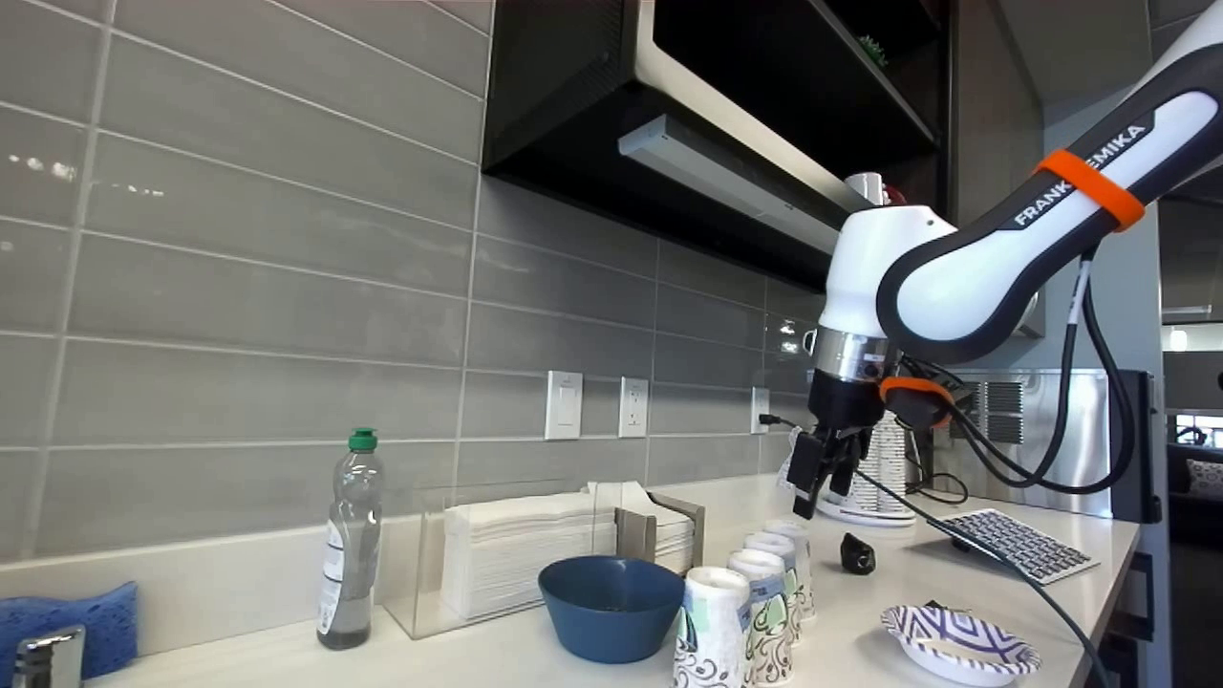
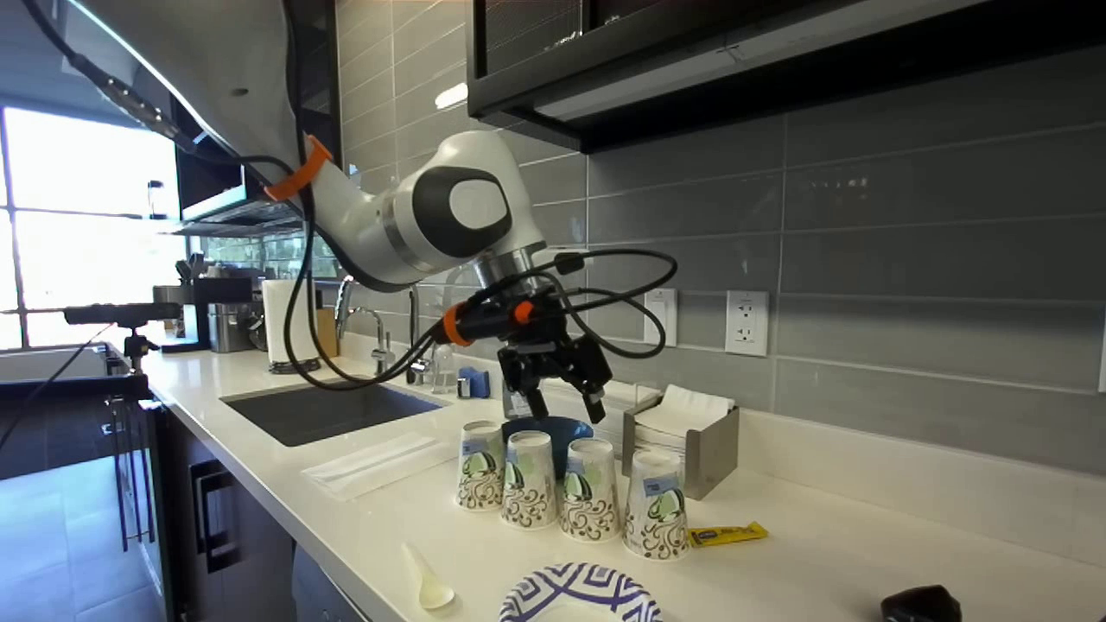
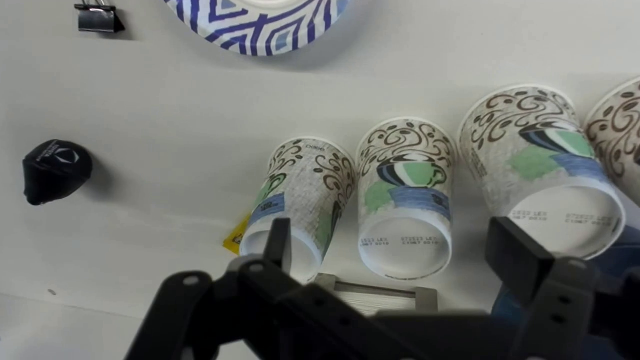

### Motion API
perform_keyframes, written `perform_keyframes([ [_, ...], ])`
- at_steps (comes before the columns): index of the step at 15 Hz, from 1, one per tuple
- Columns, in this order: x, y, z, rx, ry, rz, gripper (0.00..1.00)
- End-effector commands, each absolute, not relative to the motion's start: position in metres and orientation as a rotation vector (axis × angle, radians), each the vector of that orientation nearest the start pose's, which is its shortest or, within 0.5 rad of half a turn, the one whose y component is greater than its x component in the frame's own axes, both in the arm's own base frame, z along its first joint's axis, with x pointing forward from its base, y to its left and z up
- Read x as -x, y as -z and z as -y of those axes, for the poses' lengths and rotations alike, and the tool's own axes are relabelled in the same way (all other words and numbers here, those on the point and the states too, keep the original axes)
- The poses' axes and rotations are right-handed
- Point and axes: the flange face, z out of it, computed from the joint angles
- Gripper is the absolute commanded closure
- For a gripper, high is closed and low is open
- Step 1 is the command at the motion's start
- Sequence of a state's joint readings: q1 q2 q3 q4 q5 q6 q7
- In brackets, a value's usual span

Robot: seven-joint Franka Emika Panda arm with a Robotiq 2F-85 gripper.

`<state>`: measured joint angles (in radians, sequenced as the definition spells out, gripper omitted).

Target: Put the second right cup on the first right cup, then put the second left cup on the first left cup

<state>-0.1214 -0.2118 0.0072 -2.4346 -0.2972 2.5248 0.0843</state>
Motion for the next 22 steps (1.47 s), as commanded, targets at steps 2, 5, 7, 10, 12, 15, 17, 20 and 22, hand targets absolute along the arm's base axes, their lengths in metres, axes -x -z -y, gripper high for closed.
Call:
perform_keyframes([
  [2, -0.497, -0.406, 0.061, 3.303, 0.531, -0.008, 0.00],
  [5, -0.499, -0.399, 0.065, 3.289, 0.497, -0.072, 0.00],
  [7, -0.500, -0.394, 0.068, 3.259, 0.470, -0.158, 0.00],
  [10, -0.503, -0.389, 0.073, 3.215, 0.448, -0.318, 0.00],
  [12, -0.507, -0.383, 0.078, 3.186, 0.429, -0.430, 0.00],
  [15, -0.516, -0.379, 0.083, 3.141, 0.432, -0.551, 0.00],
  [17, -0.524, -0.376, 0.086, 3.127, 0.430, -0.611, 0.00],
  [20, -0.533, -0.377, 0.088, 3.105, 0.448, -0.681, 0.00],
  [22, -0.538, -0.373, 0.087, 3.098, 0.420, -0.707, 0.00],
])
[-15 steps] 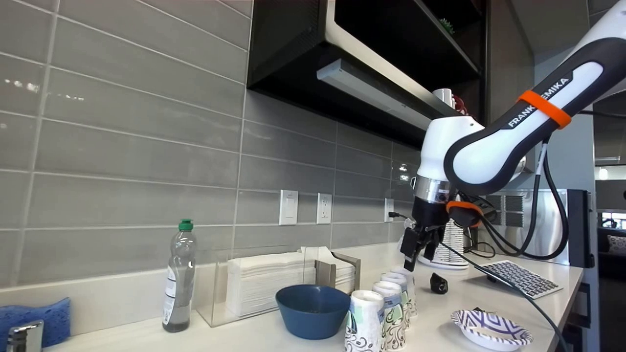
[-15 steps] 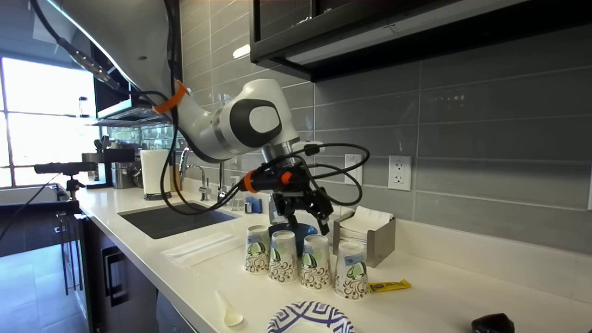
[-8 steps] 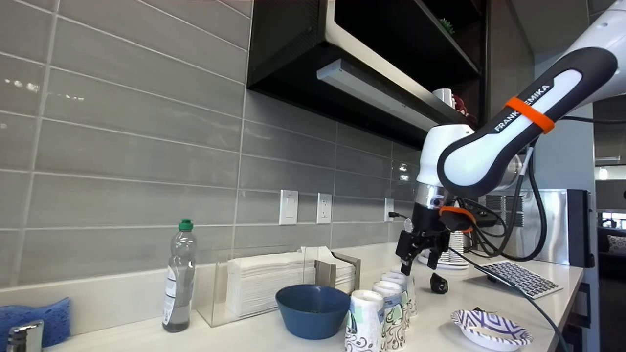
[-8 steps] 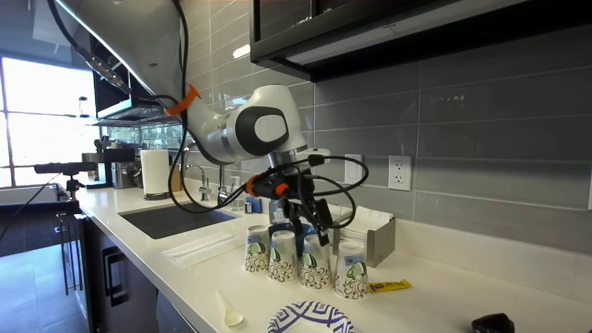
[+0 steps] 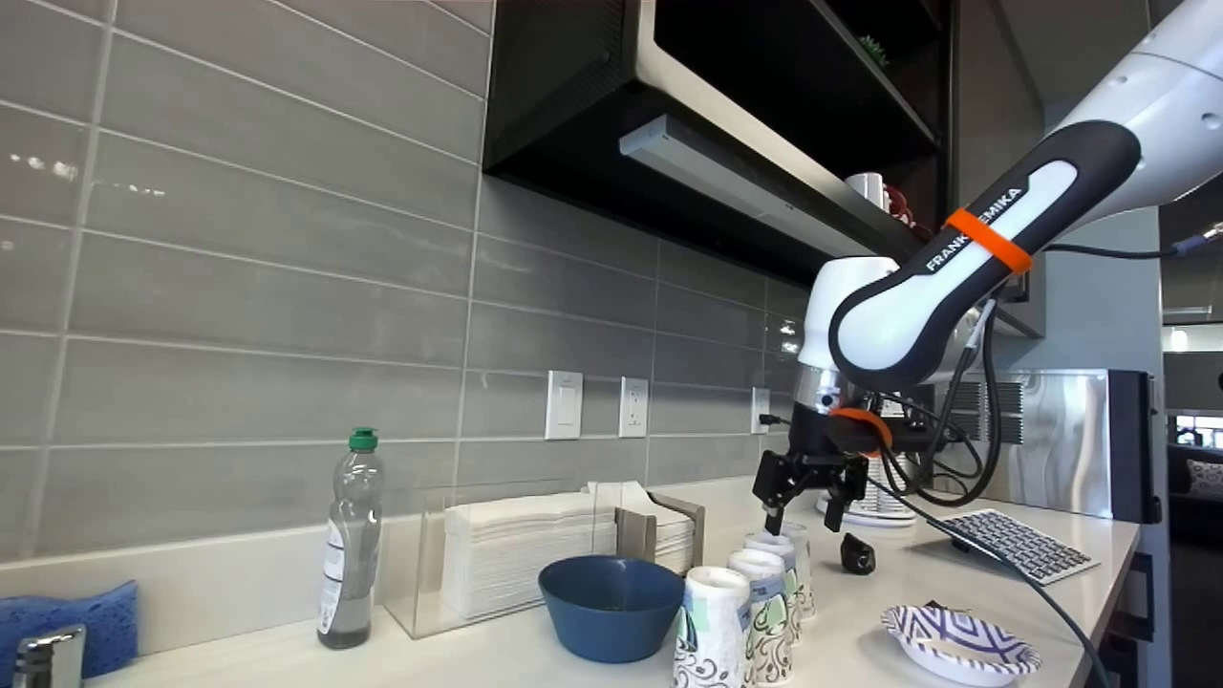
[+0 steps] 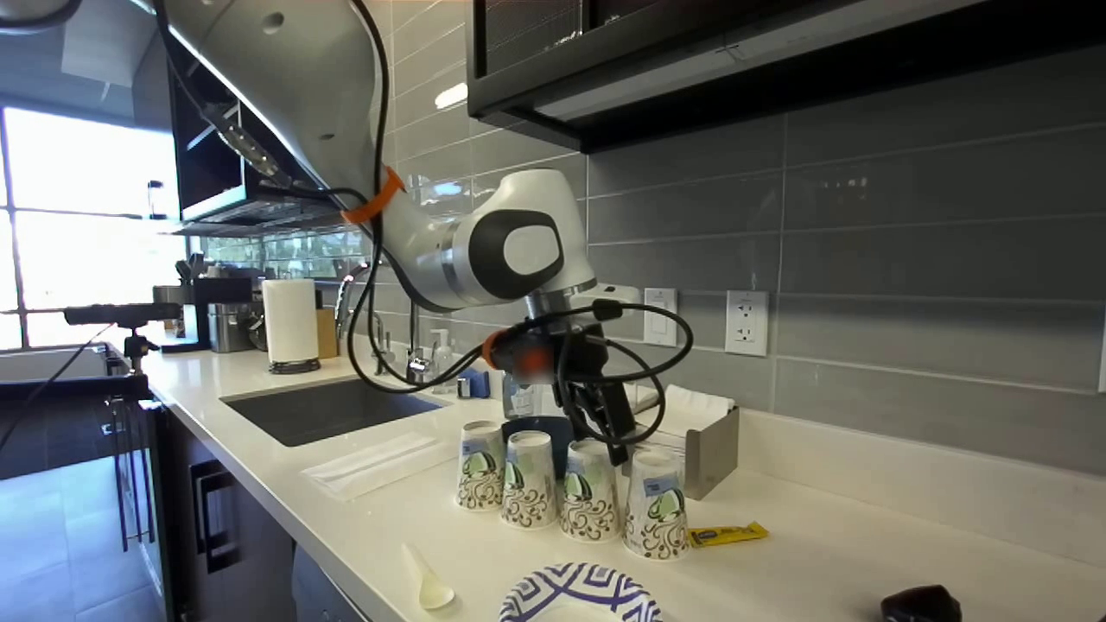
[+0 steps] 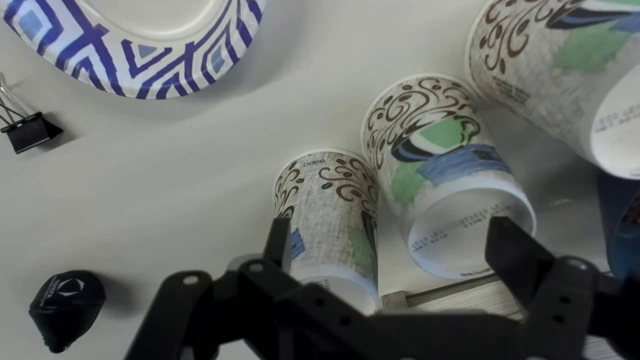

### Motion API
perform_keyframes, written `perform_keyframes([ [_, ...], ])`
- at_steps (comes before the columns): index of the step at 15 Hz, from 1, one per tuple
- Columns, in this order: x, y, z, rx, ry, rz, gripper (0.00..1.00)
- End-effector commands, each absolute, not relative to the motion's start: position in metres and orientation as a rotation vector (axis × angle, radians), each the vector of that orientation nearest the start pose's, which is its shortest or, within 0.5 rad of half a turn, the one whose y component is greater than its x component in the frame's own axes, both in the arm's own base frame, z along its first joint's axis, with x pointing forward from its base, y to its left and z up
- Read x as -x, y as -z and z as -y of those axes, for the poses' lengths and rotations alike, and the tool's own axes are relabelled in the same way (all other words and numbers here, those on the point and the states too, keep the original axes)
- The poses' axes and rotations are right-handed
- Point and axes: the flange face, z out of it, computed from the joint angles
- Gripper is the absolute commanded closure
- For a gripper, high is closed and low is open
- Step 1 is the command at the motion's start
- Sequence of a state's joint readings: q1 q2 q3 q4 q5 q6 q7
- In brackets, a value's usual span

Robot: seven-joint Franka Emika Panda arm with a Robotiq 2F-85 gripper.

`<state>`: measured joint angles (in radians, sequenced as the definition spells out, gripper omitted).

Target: Put the second right cup on the first right cup, then put the second left cup on the first left cup

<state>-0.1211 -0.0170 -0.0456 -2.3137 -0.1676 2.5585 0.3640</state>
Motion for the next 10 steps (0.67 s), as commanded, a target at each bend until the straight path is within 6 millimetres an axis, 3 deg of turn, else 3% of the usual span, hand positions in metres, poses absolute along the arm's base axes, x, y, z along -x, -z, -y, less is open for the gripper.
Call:
perform_keyframes([
  [1, -0.5398, -0.3712, 0.0863, 3.094, 0.412, -0.718, 0.00],
  [2, -0.5410, -0.3698, 0.0856, 3.090, 0.407, -0.728, 0.00],
  [3, -0.5419, -0.3684, 0.0856, 3.085, 0.401, -0.736, 0.08],
  [5, -0.5426, -0.3664, 0.0855, 3.081, 0.391, -0.758, 0.34],
  [10, -0.5435, -0.3699, 0.0862, 3.071, 0.396, -0.810, 0.70],
])
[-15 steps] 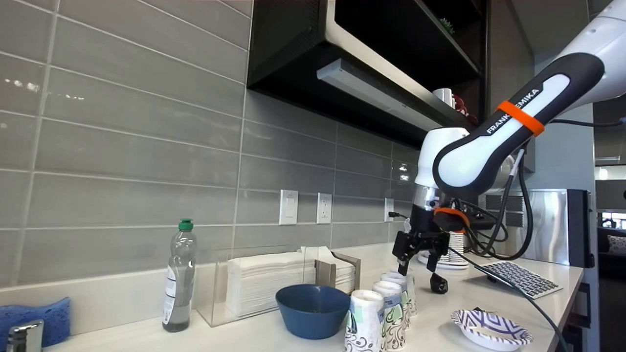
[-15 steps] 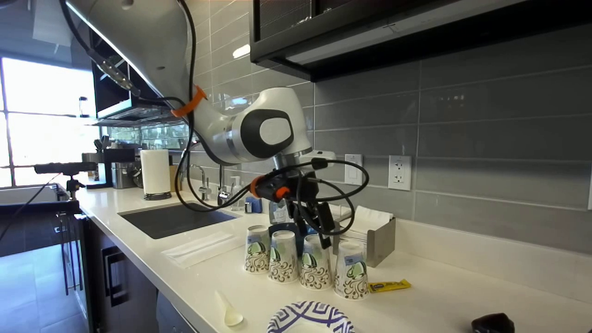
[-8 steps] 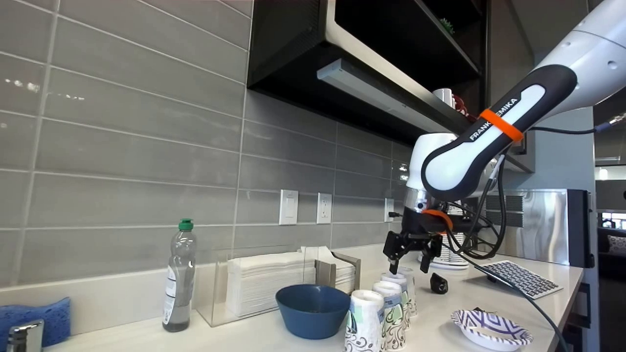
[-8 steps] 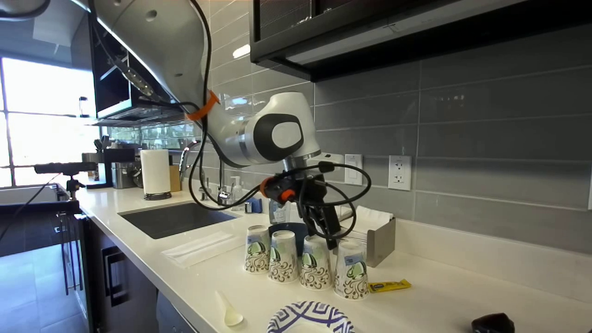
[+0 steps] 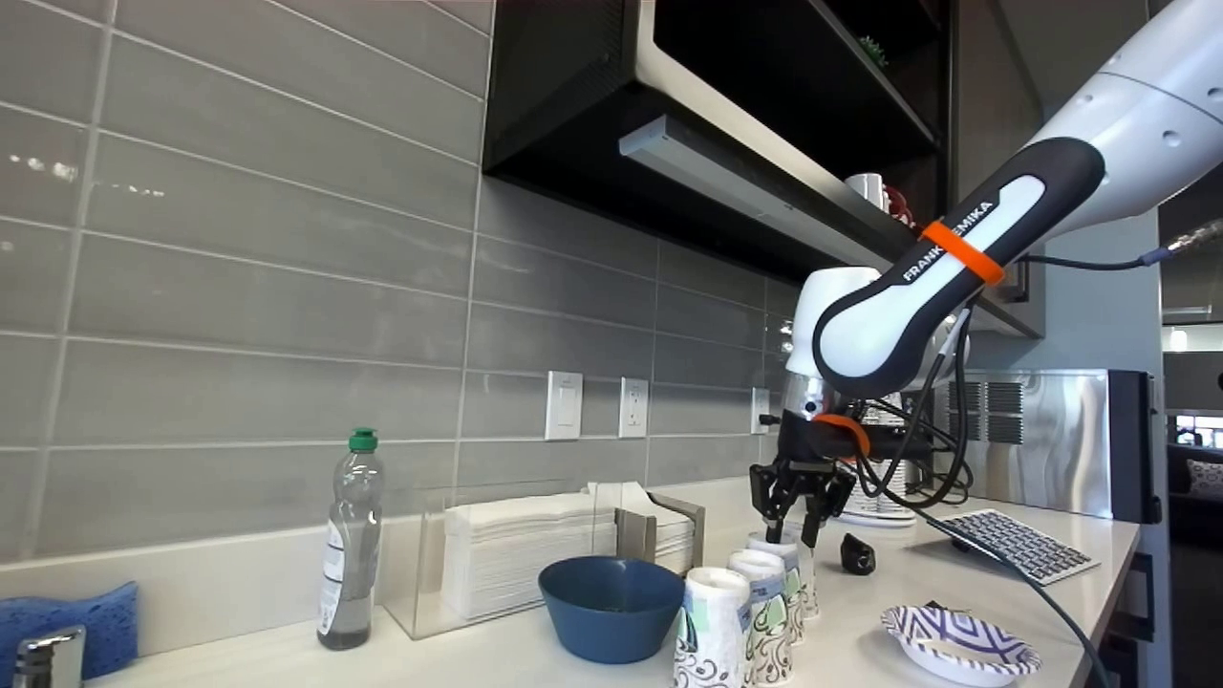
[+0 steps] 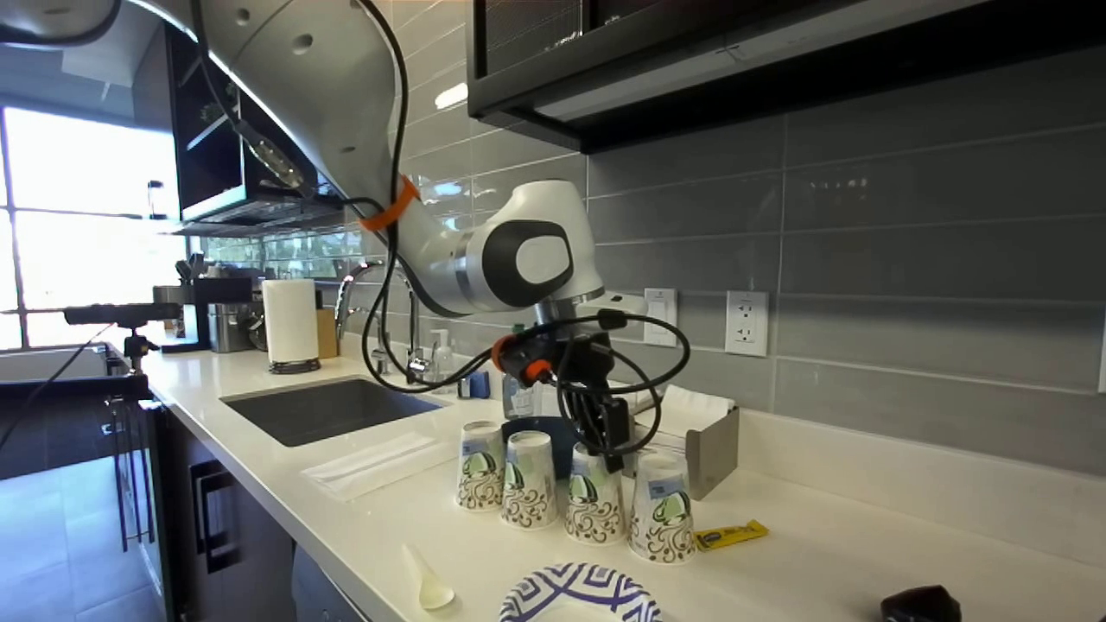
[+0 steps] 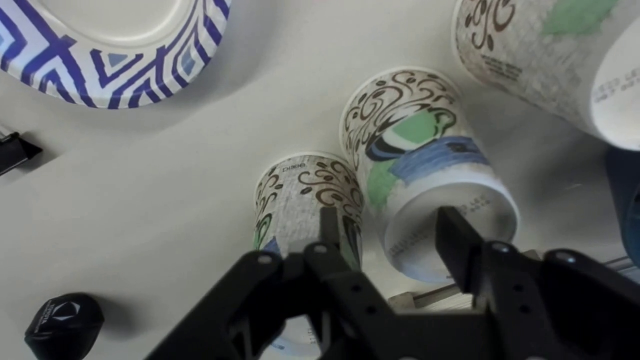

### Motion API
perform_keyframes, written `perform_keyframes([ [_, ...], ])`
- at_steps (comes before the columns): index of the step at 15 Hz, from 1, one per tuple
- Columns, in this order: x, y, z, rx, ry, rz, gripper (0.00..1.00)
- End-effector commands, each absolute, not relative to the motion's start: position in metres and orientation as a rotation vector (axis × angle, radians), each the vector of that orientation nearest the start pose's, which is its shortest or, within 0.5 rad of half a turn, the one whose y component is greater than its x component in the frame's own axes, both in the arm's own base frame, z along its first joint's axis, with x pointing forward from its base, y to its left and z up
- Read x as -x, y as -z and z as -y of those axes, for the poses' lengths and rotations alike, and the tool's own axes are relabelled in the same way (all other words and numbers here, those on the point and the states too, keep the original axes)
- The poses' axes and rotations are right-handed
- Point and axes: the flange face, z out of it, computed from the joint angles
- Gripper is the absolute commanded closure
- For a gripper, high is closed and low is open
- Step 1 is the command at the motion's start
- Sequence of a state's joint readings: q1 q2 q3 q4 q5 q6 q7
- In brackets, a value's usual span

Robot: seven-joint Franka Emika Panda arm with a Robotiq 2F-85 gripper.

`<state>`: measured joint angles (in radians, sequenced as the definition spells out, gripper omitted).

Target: Put the second right cup on the first right cup, then put the second left cup on the first left cup

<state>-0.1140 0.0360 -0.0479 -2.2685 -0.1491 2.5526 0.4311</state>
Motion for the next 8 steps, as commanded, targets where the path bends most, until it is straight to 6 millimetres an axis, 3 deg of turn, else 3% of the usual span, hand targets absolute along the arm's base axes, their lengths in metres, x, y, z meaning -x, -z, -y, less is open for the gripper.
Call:
perform_keyframes([
  [1, -0.5437, -0.3712, 0.0864, 3.069, 0.396, -0.816, 0.76],
  [4, -0.5434, -0.3721, 0.0853, 3.065, 0.392, -0.826, 0.97],
  [8, -0.5424, -0.3775, 0.0828, 3.067, 0.397, -0.822, 1.00],
])
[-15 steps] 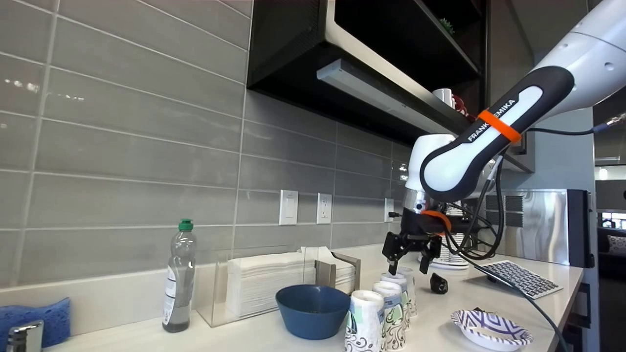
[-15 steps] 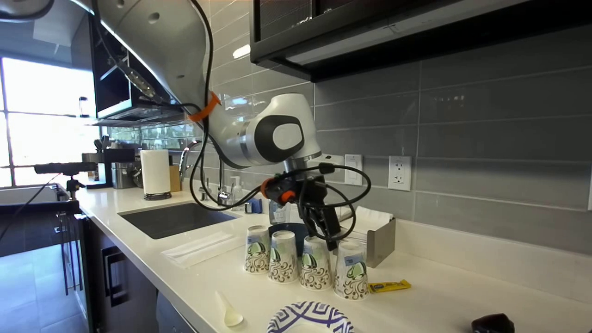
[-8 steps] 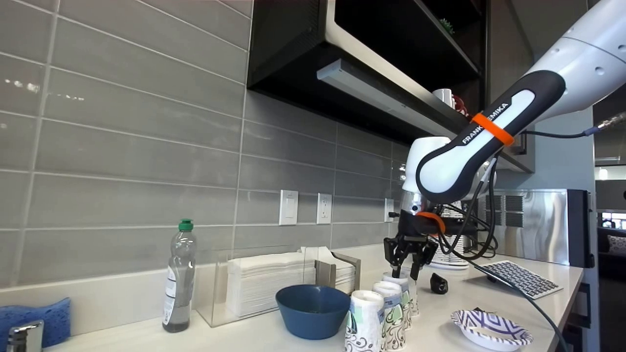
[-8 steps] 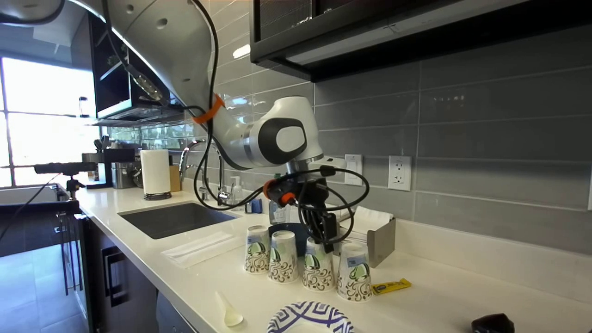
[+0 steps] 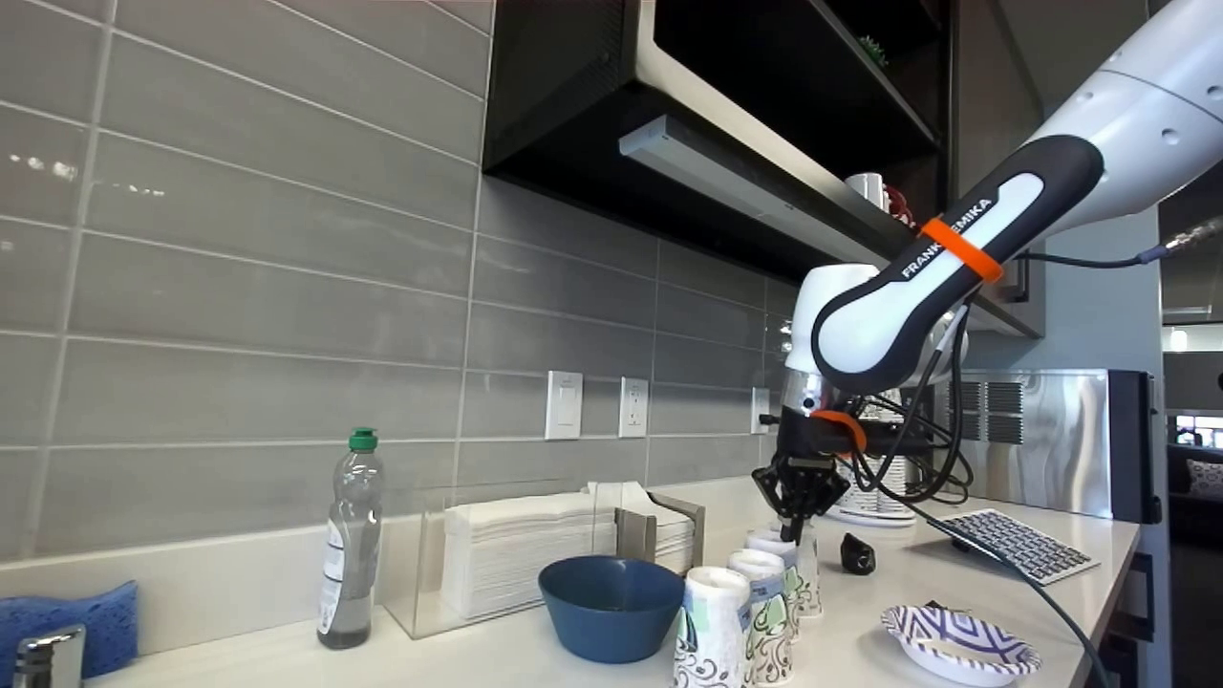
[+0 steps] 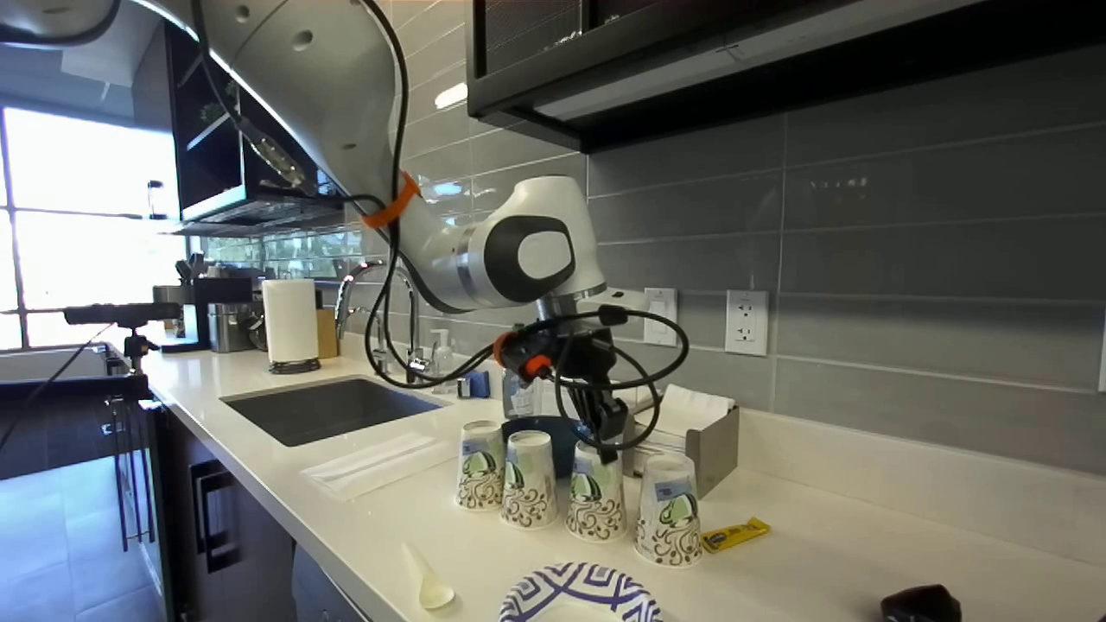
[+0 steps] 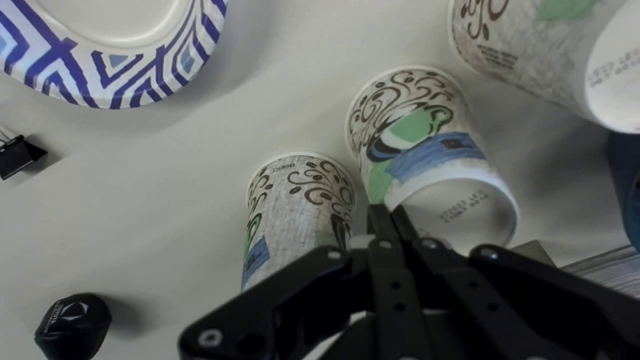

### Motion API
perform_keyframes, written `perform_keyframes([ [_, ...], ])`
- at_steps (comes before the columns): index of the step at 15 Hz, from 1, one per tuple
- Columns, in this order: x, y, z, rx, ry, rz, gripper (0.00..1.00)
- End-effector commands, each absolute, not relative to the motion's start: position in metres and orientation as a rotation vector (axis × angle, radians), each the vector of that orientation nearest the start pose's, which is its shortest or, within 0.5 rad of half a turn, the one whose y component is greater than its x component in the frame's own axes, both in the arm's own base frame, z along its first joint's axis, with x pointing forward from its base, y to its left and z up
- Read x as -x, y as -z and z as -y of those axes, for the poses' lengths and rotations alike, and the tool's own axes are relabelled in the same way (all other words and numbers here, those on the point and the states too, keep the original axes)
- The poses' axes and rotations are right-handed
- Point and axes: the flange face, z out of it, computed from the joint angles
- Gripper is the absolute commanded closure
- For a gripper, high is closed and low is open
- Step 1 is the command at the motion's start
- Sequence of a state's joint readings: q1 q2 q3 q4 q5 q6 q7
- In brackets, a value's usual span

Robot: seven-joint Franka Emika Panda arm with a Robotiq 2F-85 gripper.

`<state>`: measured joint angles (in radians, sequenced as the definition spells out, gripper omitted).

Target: Put the second right cup on the first right cup, then put the second left cup on the first left cup

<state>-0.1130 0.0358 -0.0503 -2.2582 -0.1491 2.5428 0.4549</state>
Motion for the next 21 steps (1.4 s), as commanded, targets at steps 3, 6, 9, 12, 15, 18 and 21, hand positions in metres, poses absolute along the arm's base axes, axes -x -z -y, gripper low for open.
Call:
perform_keyframes([
  [3, -0.537, -0.392, 0.080, 3.077, 0.426, -0.809, 0.99],
  [6, -0.528, -0.422, 0.076, 3.098, 0.478, -0.788, 0.99],
  [9, -0.510, -0.468, 0.075, 3.128, 0.561, -0.786, 0.99],
  [12, -0.491, -0.517, 0.075, 3.159, 0.649, -0.780, 0.99],
  [15, -0.480, -0.547, 0.088, 3.182, 0.710, -0.791, 0.99],
  [18, -0.486, -0.553, 0.109, 3.198, 0.720, -0.795, 0.99],
  [21, -0.498, -0.548, 0.119, 3.217, 0.710, -0.726, 0.99],
])
